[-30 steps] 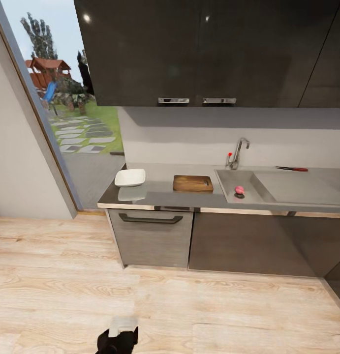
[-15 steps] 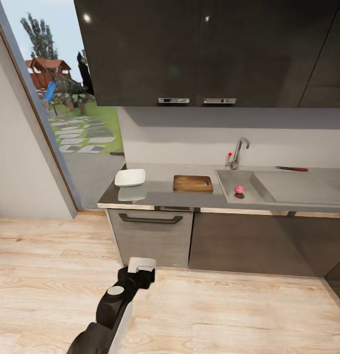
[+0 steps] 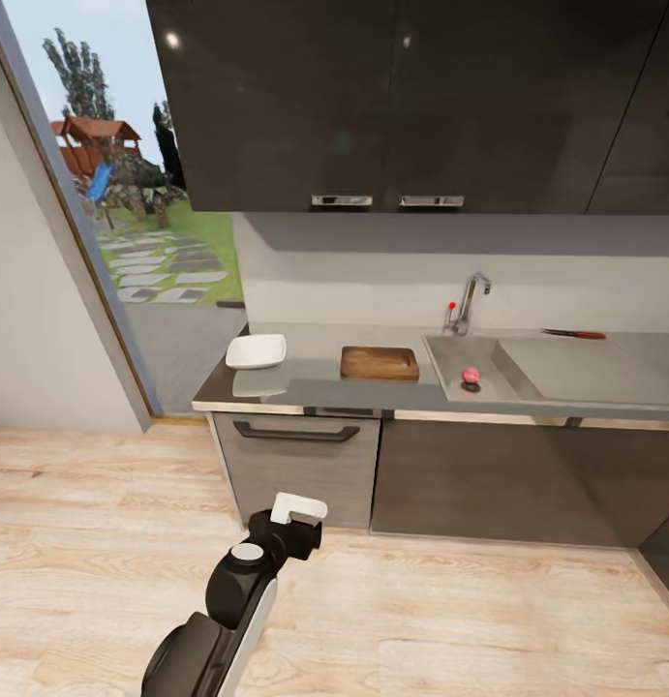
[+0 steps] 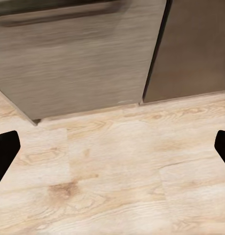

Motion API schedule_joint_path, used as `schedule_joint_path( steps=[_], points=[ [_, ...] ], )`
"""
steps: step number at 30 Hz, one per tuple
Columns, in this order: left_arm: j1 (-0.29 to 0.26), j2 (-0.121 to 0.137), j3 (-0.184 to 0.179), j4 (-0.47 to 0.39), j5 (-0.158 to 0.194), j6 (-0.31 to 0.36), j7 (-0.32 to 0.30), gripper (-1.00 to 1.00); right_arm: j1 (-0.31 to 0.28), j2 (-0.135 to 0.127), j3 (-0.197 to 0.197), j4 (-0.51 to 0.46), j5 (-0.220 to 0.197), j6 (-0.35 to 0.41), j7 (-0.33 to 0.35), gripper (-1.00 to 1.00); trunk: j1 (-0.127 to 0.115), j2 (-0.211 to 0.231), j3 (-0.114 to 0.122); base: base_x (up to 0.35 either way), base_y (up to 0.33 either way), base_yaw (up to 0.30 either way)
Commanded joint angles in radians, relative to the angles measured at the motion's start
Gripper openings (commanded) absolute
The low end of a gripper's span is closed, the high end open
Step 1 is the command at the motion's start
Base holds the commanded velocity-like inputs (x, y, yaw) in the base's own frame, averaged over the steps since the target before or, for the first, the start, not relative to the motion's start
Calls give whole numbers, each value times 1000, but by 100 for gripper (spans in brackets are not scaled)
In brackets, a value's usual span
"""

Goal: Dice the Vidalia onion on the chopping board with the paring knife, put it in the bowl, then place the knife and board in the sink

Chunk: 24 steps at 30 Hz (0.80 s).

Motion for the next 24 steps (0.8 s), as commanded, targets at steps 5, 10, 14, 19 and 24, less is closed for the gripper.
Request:
schedule_joint_path(
  steps=[5, 10, 14, 19, 24],
  points=[
    [-1, 1, -5, -4, -1, 5, 5, 100, -1, 0, 9, 0, 0, -2, -10, 100, 1, -2, 5, 0, 0, 0],
    [-2, 1, -5, -6, -1, 5, 5, 100, -1, 0, 8, 0, 1, -2, -10, 100, 1, -2, 13, 60, -29, 0],
    [-2, 0, -5, -7, -1, 4, 5, 100, -1, -1, 7, 0, 1, -2, -10, 100, 1, -2, 19, 171, -121, 0],
    [-2, 0, -6, -8, 0, 4, 5, 100, -1, -1, 8, 0, 2, -2, -10, 100, 1, -2, 27, 218, -186, 0],
    [-2, 0, -6, -8, -1, 4, 5, 100, -1, -1, 9, 0, 2, -2, -10, 100, 1, -2, 35, 191, -237, 0]
  ],
)
